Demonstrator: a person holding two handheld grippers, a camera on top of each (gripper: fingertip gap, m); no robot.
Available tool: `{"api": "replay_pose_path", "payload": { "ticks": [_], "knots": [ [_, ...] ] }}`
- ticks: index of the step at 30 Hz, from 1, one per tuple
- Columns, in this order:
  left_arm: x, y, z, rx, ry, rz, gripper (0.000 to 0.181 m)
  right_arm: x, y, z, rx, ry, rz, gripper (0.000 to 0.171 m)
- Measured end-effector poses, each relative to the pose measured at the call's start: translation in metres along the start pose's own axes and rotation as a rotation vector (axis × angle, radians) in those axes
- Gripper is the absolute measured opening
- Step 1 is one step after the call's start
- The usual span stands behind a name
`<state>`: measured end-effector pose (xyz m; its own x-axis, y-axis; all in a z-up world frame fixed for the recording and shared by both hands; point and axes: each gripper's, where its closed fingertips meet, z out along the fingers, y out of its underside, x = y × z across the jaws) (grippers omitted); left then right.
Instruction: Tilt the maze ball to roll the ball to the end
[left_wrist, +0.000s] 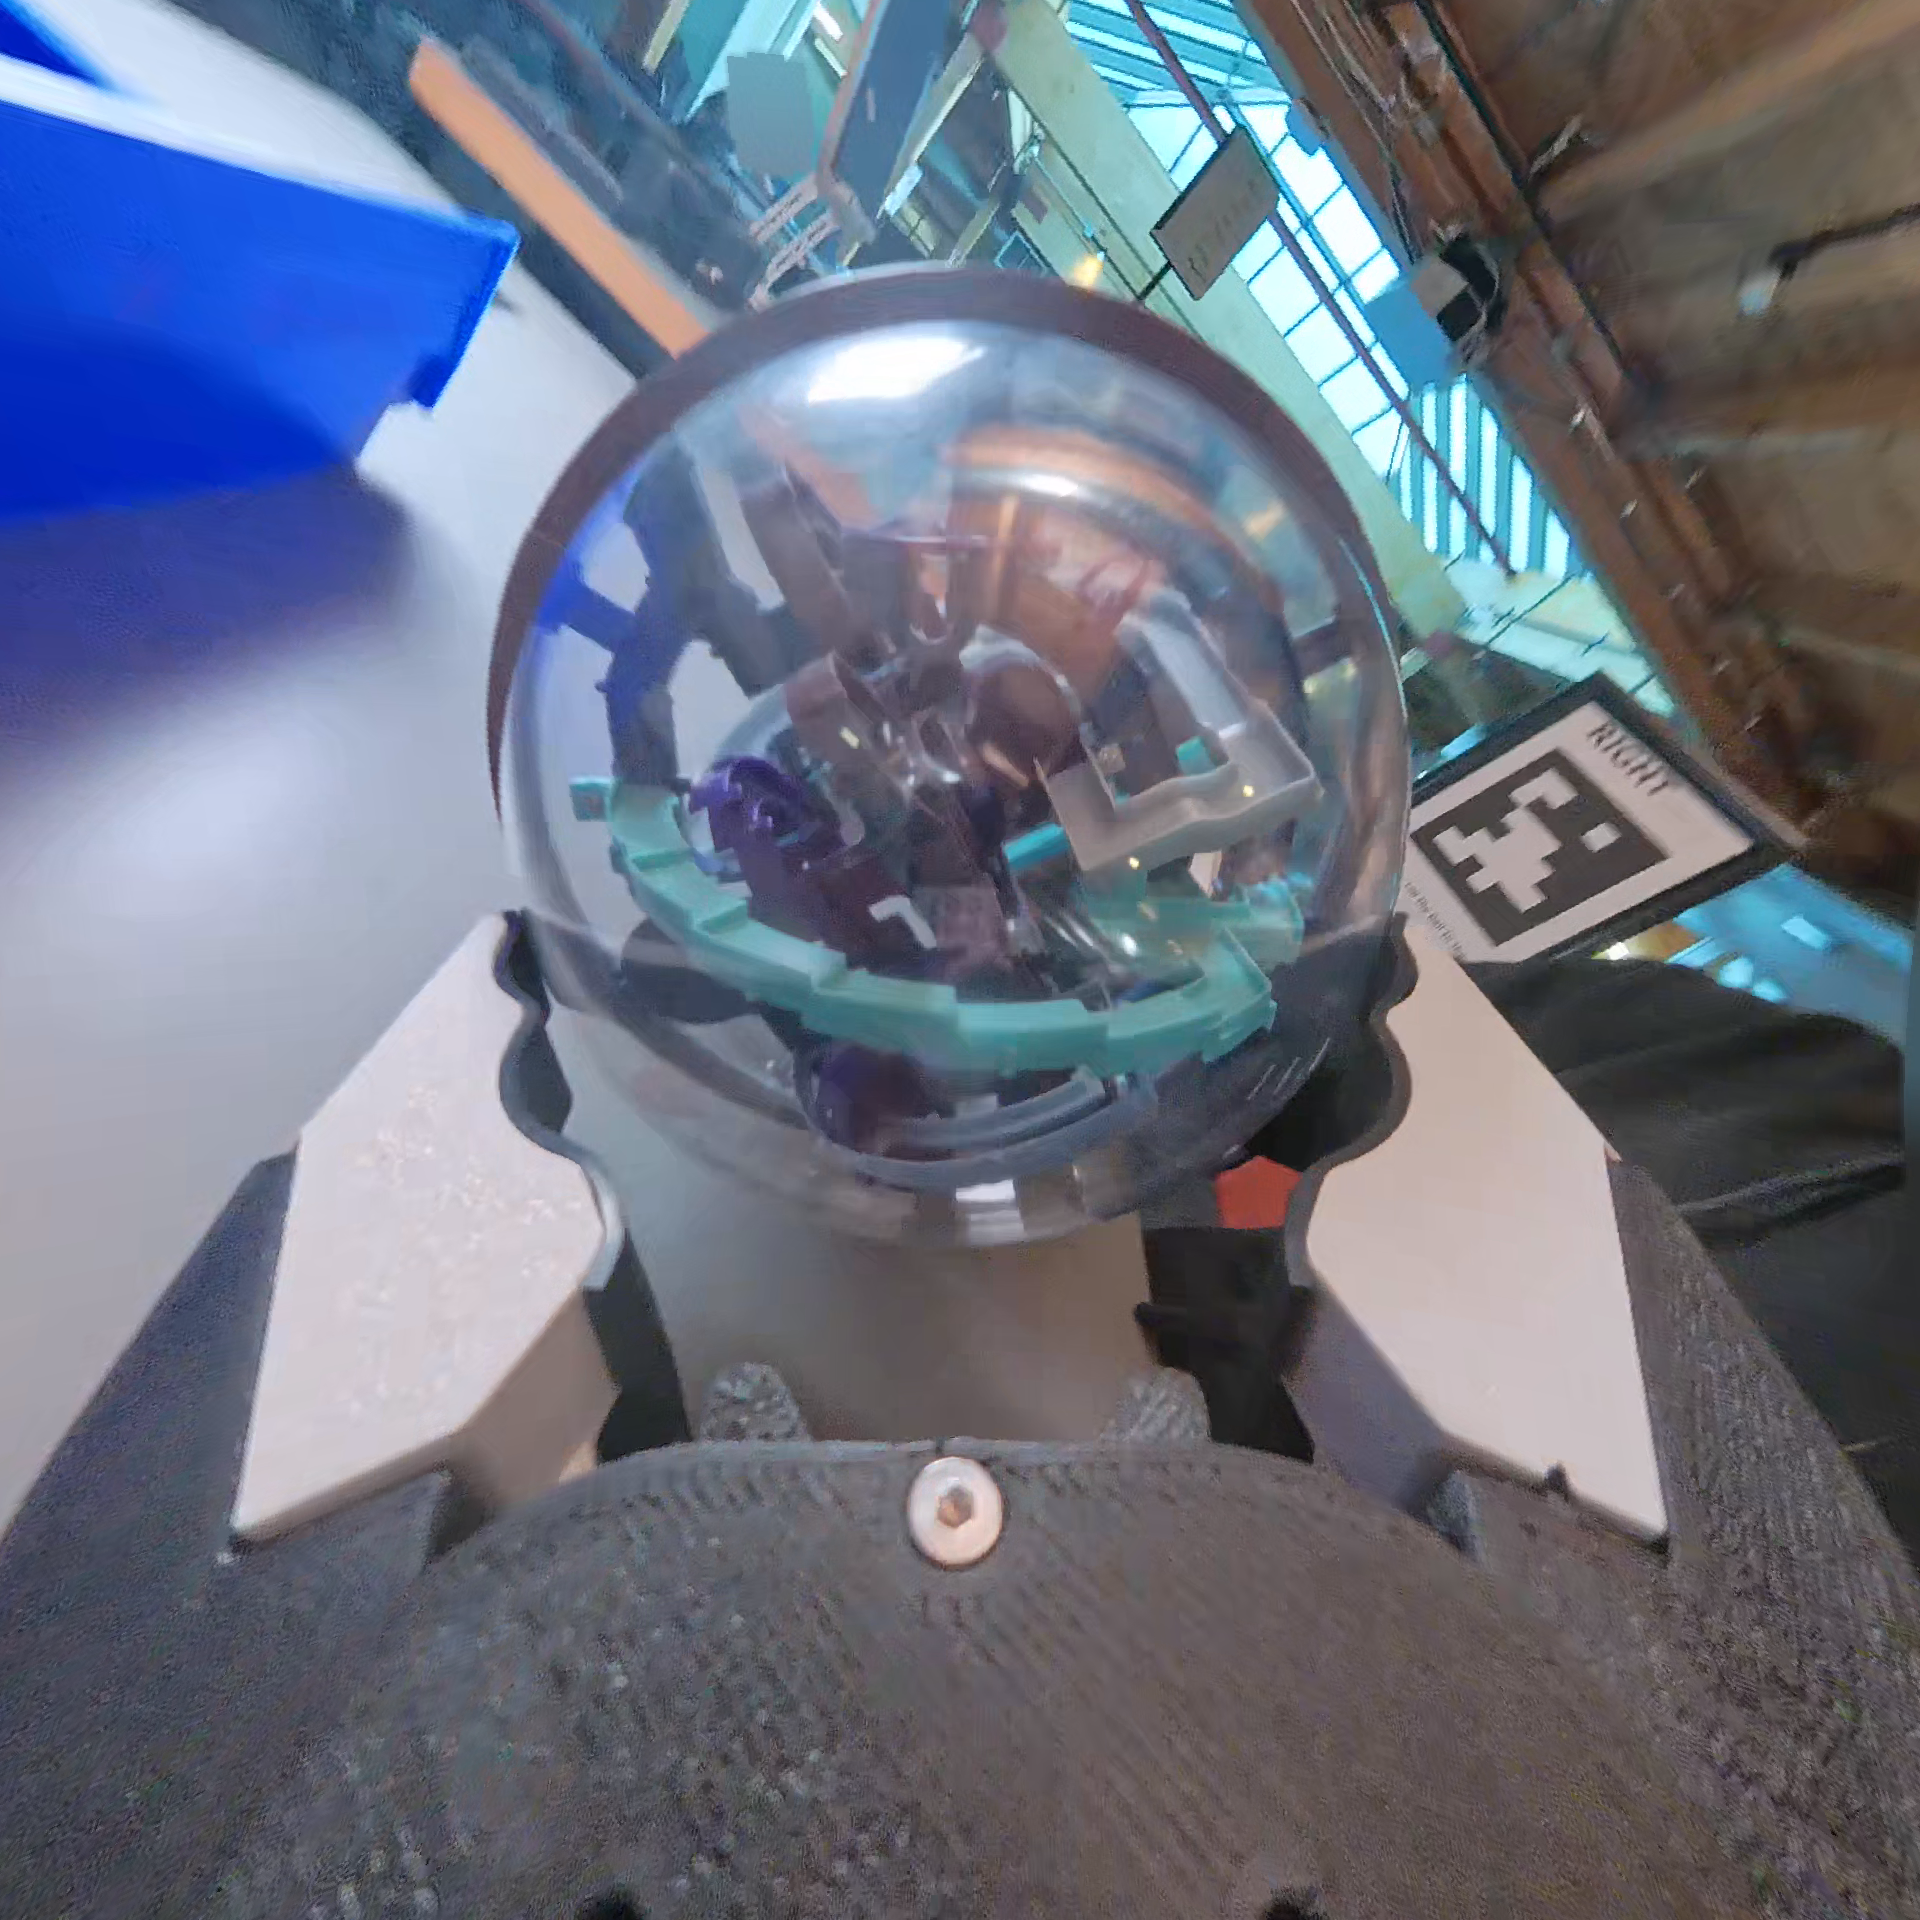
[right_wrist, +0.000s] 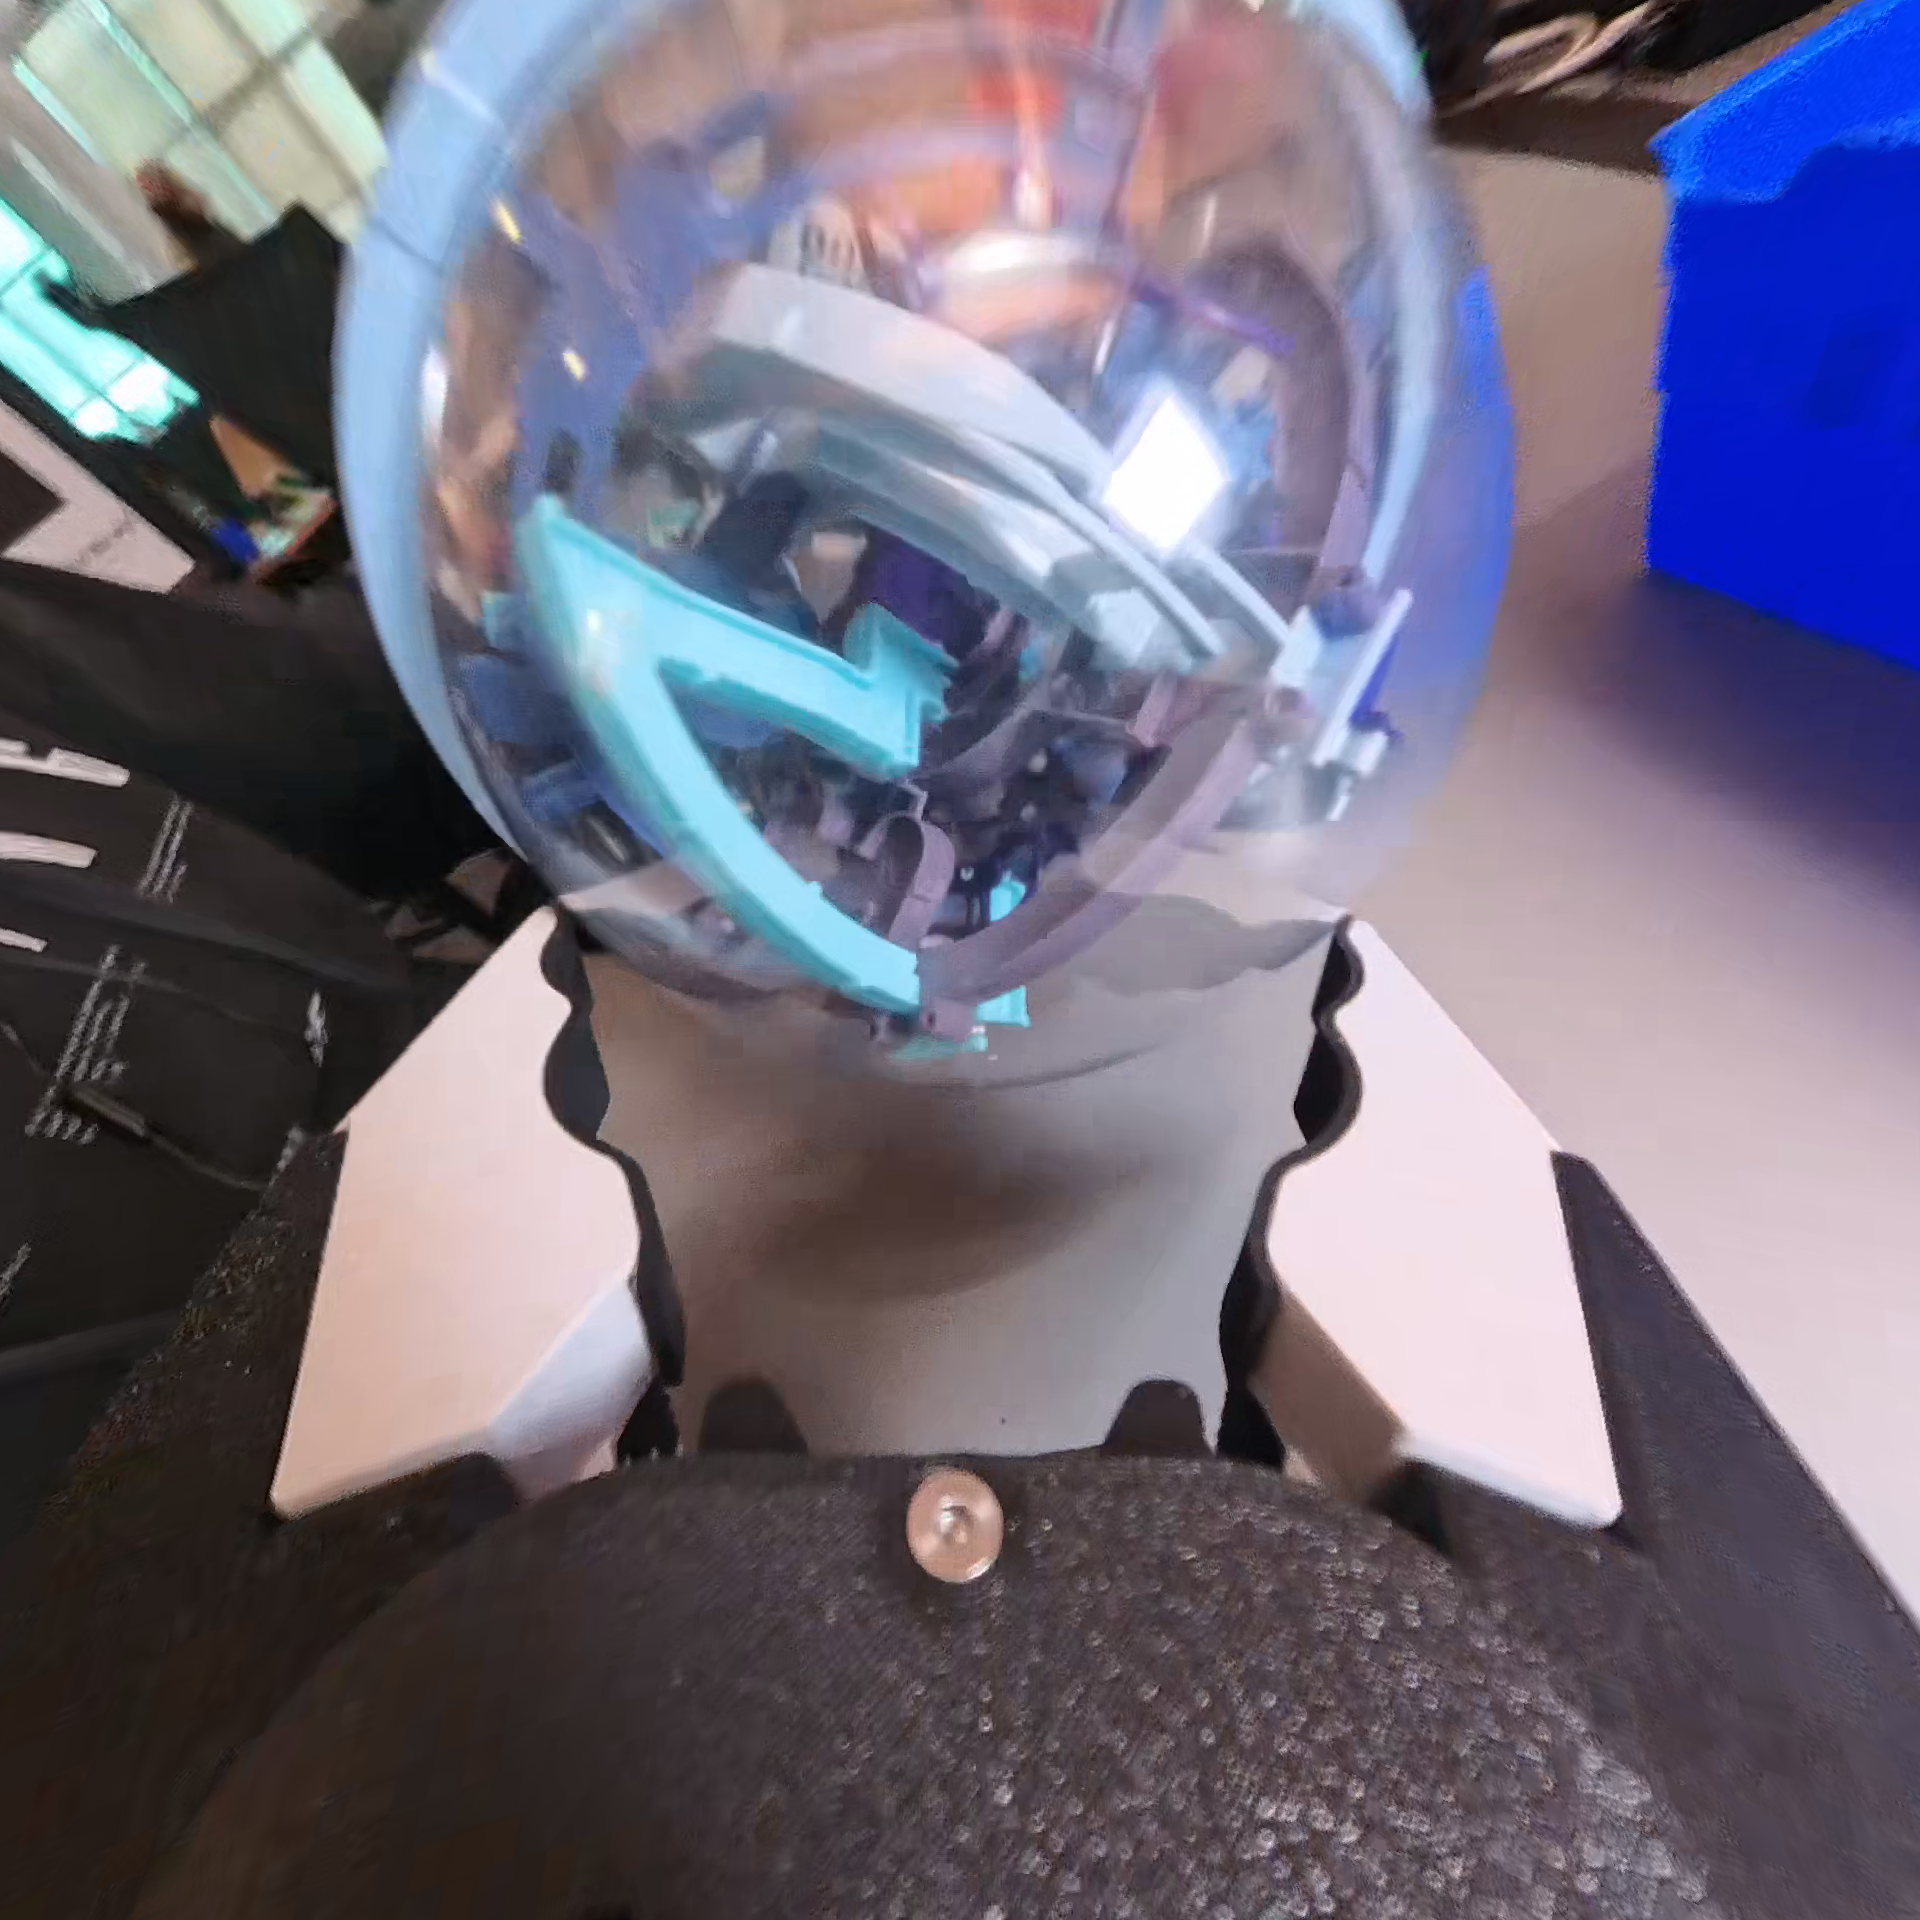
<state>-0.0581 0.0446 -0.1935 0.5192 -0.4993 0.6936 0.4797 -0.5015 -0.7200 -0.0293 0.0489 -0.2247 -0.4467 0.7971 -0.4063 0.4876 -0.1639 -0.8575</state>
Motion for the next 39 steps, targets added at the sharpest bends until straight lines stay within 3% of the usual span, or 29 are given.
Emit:
{"api": "replay_pose_path", "payload": {
  "ticks": [4, 8, 12, 20, 27, 31, 34, 37, 38, 39],
  "knots": [
    [-0.019, 0.017, -0.001, -0.052, -0.065, -0.138, 0.15, 0.015, -0.008, -0.01, 0.041, 0.124, -0.093, 0.133],
    [-0.022, 0.025, -0.004, -0.095, -0.16, -0.138, 0.148, 0.013, -0.007, -0.013, 0.049, 0.153, -0.186, 0.13],
    [-0.016, 0.018, -0.01, -0.051, -0.123, -0.046, 0.143, 0.006, -0.017, -0.025, 0.079, 0.157, -0.278, 0.129],
    [-0.002, -0.001, -0.028, 0.012, -0.004, 0.103, 0.132, 0.002, 0.01, -0.003, -0.011, 0.141, -0.345, 0.134],
    [-0.001, 0.019, -0.027, -0.118, -0.051, 0.422, 0.147, -0.005, -0.016, -0.012, 0.165, 0.132, -0.349, 0.115],
    [-0.013, 0.025, -0.023, -0.144, -0.019, 0.304, 0.142, -0.007, -0.028, -0.011, 0.228, 0.119, -0.256, 0.115],
    [-0.012, 0.025, -0.024, -0.132, 0.048, 0.205, 0.142, -0.009, -0.035, -0.02, 0.249, 0.106, -0.213, 0.096],
    [-0.011, 0.024, -0.027, -0.127, 0.07, 0.21, 0.14, -0.014, -0.039, -0.035, 0.291, 0.07, -0.245, 0.05],
    [-0.012, 0.022, -0.028, -0.118, 0.072, 0.197, 0.139, -0.015, -0.04, -0.039, 0.309, 0.058, -0.257, 0.044],
    [-0.013, 0.02, -0.029, -0.106, 0.075, 0.178, 0.138, -0.012, -0.042, -0.043, 0.324, 0.075, -0.271, 0.05]
  ]
}}
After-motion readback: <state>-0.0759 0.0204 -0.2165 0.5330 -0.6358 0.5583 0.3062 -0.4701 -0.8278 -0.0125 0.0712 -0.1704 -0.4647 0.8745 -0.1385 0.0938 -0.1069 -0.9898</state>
